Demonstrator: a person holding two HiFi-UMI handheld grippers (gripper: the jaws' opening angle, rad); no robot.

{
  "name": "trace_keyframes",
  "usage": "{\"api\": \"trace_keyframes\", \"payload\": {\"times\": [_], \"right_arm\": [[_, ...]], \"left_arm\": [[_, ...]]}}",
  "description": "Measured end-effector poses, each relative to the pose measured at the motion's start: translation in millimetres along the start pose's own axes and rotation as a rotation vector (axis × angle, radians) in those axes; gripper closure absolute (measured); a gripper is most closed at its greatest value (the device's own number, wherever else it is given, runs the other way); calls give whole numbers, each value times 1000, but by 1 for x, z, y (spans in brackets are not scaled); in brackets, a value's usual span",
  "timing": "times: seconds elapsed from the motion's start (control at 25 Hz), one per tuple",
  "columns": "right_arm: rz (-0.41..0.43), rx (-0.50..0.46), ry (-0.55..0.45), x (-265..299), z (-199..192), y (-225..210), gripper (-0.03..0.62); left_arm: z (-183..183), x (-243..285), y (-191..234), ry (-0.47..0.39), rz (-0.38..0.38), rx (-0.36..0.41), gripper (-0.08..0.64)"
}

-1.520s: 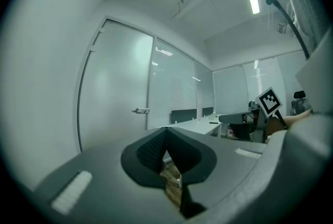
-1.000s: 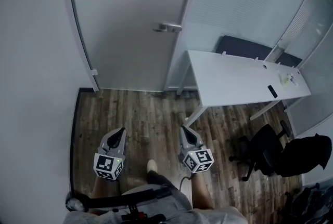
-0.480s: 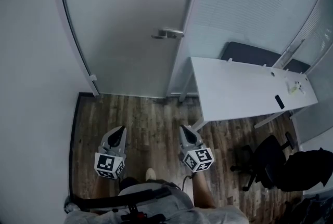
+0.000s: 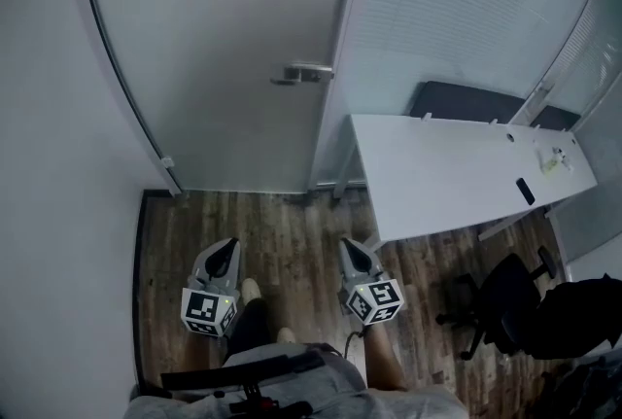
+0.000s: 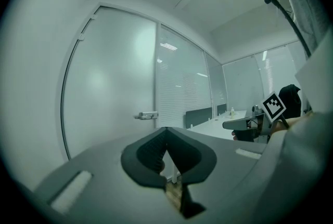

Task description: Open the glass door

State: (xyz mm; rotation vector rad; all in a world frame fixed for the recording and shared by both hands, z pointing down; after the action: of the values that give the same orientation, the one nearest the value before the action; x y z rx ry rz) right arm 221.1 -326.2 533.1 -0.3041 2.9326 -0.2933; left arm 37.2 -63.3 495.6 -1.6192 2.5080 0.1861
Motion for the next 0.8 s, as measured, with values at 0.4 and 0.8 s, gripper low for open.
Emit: {"api": "trace_keyframes", "payload": {"times": [0.4,0.8], "right_arm": [[-48,-9,-1,68,-9,-23,591],[-105,3,-20,152,-7,-38,591]], "left_arm": [[-17,76,48,-5,-60,-20,557],[-23,167,106,0,-134,-28,557]]}}
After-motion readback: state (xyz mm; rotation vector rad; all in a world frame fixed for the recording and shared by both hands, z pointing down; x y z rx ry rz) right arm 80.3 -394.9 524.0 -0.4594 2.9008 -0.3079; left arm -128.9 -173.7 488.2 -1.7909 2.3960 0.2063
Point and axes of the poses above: the fingertips, and each gripper's own axes: x forward along the fingers, y to its left, z out of its top, the point moved 10 cm from there along -x, backward along the fingers, and after that the axes turned 15 degrees about -y, right-handed, at the moved point
